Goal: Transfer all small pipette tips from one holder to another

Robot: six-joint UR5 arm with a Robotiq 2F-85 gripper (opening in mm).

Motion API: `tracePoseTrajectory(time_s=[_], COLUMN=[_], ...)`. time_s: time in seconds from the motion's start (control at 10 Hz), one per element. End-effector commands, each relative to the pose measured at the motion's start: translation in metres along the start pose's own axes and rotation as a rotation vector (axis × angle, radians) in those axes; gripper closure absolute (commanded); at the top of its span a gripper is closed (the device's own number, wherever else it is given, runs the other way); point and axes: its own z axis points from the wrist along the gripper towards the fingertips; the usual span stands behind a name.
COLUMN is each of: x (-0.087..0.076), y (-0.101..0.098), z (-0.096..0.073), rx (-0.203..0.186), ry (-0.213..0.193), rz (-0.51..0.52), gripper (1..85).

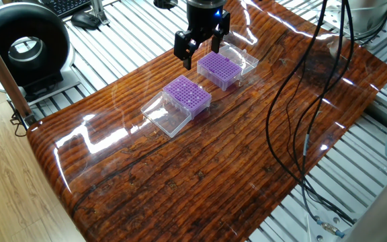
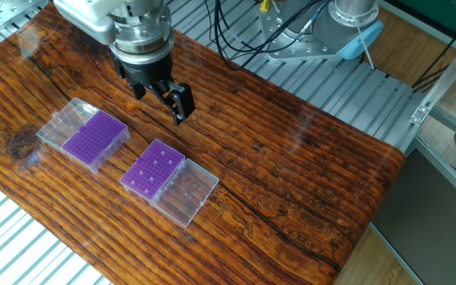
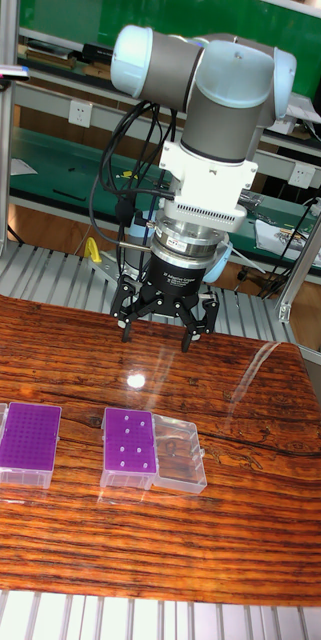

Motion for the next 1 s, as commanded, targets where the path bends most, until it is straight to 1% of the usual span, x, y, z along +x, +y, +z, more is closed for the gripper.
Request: tracePoseTrajectory(time_s=[0.0, 0.1, 0.9], x=[0.000, 0.001, 0.001], y=[0.002, 0.014, 0.014], z=[0.000, 0.000, 0.000], rx=[0.000, -0.043, -0.040], ry=[0.000, 0.011, 0.012], rz=[0.000, 0.260, 0.259], gripper=[1.7, 84.7, 84.7])
